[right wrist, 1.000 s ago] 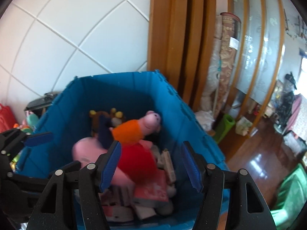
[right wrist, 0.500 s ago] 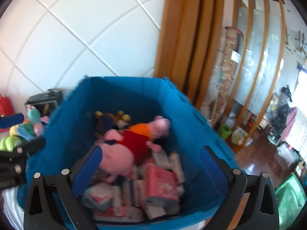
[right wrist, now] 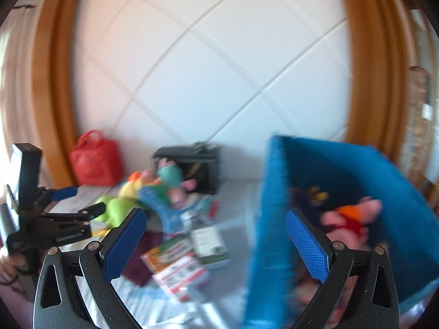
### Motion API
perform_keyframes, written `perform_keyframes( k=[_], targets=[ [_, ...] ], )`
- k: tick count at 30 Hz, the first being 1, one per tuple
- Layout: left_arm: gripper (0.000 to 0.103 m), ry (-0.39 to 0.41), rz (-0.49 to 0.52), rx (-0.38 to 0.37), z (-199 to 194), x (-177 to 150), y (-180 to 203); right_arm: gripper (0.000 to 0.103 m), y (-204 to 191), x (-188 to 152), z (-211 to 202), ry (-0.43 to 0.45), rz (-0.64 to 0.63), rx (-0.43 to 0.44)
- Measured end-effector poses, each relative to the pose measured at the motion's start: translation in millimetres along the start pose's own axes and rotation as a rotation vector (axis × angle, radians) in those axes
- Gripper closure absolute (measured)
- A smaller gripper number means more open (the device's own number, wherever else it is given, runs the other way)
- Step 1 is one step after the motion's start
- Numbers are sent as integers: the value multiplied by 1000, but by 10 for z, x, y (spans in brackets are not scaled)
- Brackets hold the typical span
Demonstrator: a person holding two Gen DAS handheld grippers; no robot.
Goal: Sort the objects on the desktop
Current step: 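Open both grippers to drop the pig plush into the crate, then move both grippers back to the pile of boxes on the bed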
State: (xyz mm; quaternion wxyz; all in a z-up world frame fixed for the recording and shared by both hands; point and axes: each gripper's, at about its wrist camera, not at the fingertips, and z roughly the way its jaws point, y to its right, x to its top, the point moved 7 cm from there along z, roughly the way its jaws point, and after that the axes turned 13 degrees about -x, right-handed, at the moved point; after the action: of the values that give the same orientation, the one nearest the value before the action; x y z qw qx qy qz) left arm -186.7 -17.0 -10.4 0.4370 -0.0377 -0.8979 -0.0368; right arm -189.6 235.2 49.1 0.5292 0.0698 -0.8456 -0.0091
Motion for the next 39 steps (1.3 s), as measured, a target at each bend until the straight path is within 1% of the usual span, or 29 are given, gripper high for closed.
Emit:
perform_keyframes(
  k=[1,3,5,7,8,9,10,11,14,15,16,17,19,21,27,29,31,32,33,34,36,37,38,39],
  targets=[
    [25,-20,-12,24,42,-130,-179,0,-198,-82,94,-27,-20,25],
    [25,-56,-36,39,112,-344,-416,0,-425,-224,249,-63,-43,39],
    [25,-95,-69,38,179,-582,-606,0,-617,-480,508,-132,-55,25],
    [25,-142,-99,17,315,-840,-717,1,-689,-719,683,-193,-43,23],
    [25,-159,-107,3,388,-923,-704,3,-720,-898,845,-248,-37,19],
    [25,-174,-112,-12,450,-1001,-695,12,-735,-1011,902,-273,-35,18],
    [25,-190,-117,-32,517,-1063,-655,21,-738,-1139,1001,-306,-29,17],
    [25,-213,-117,-60,605,-1140,-554,28,-760,-1294,1092,-347,-23,18],
    [25,-267,-86,-127,861,-1273,-323,29,-772,-1651,1257,-422,-6,12],
    [25,-286,-62,-147,969,-1296,-243,30,-751,-1782,1321,-447,2,4],
    [25,-298,-38,-164,1036,-1313,-149,31,-732,-1842,1348,-460,6,-2],
    [25,-310,-6,-186,1115,-1324,-26,34,-700,-1960,1400,-486,10,-11],
    [25,-331,68,-242,1290,-1333,252,36,-651,-2111,1485,-525,5,-36],
    [25,-351,120,-279,1445,-1321,457,36,-596,-2231,1556,-559,5,-52],
    [25,-415,220,-380,1837,-1281,923,37,-497,-2465,1782,-625,-1,-96],
    [25,-445,262,-405,1961,-1301,1059,38,-441,-2540,1833,-647,8,-110],
    [24,-484,277,-432,2094,-1349,1160,38,-334,-2618,1875,-670,12,-143],
    [21,-493,272,-448,2149,-1360,1195,38,-287,-2662,1893,-682,14,-155],
    [13,-496,263,-456,2197,-1357,1222,38,-257,-2701,1906,-692,13,-162],
    [11,-505,262,-453,2247,-1365,1240,38,-253,-2724,1907,-698,16,-150],
    [11,-520,260,-457,2326,-1400,1262,38,-272,-2755,1903,-699,18,-136],
    [14,-516,248,-467,2325,-1403,1248,38,-290,-2751,1899,-692,10,-131],
    [14,-510,229,-471,2307,-1410,1203,38,-301,-2738,1904,-686,4,-125],
    [15,-507,222,-457,2289,-1419,1146,38,-326,-2723,1897,-676,-5,-115]
  ],
)
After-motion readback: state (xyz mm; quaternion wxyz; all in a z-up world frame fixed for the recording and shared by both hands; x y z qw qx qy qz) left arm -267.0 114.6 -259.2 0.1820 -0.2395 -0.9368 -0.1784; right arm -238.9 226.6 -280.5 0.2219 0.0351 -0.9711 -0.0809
